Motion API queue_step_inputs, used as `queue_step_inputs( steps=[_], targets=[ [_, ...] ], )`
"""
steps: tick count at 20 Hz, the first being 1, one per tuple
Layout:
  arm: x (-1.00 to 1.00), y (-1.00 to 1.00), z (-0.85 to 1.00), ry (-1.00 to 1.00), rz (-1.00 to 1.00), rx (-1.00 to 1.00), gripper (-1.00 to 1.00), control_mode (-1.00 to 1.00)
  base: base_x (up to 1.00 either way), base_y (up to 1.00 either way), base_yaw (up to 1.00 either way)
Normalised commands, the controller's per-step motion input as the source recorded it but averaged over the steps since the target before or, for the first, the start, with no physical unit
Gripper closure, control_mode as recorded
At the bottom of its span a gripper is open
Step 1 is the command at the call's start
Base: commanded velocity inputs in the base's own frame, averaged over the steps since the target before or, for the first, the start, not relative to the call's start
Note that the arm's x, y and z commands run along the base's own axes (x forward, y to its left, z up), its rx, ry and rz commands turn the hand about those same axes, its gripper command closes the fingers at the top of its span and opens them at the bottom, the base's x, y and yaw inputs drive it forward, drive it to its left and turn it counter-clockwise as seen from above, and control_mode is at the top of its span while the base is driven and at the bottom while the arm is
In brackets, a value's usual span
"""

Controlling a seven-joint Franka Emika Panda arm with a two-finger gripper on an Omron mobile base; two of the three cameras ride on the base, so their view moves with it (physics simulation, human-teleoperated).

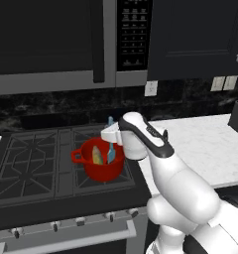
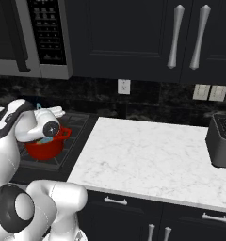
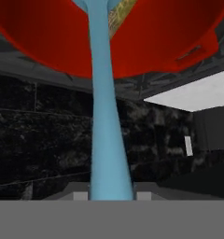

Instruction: Put the bell pepper and cucumber in the pot. Retrieve the spatula and lightly stir the vegetables in the pot.

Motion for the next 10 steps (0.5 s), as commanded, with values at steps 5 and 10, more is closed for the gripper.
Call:
queue_step_inputs(
  steps=[5,10],
  targets=[
    [0.0,0.0,-0.43,0.12,0.0,0.0,1.0,-1.0,0.0,0.0,0.0],
    [-0.03,0.0,-0.22,0.09,0.0,0.0,1.0,-1.0,0.0,0.0,0.0]
  ],
)
